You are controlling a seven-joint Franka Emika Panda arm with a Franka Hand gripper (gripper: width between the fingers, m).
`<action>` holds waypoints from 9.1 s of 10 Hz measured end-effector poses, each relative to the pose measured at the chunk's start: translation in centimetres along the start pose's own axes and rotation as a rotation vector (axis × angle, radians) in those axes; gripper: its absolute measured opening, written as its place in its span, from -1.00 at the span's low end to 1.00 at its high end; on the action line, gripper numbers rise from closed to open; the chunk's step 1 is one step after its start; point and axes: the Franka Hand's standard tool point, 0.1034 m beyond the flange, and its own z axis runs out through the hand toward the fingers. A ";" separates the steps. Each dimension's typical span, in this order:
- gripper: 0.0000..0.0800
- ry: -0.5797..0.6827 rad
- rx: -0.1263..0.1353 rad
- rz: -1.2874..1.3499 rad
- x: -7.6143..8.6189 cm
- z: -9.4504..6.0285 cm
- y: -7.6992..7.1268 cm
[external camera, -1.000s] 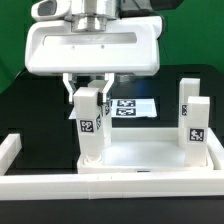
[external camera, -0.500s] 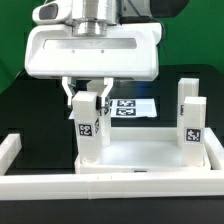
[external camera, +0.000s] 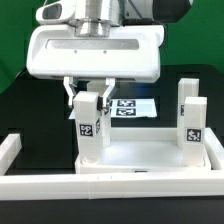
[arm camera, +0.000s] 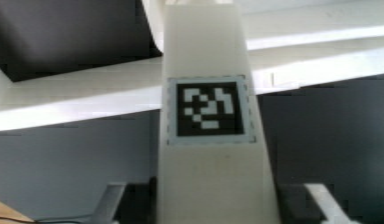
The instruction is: Assemble desk
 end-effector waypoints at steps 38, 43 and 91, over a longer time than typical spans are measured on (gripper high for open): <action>-0.27 -0.450 -0.217 1.480 0.8 0.1 -1.3; 0.45 -0.450 -0.144 1.026 0.8 0.6 -1.9; -0.26 -0.499 -0.097 1.080 1.7 1.7 1.6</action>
Offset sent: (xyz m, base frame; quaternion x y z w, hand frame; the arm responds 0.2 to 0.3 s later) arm 0.0000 0.0000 0.0000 0.0000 0.0000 0.0000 1.0000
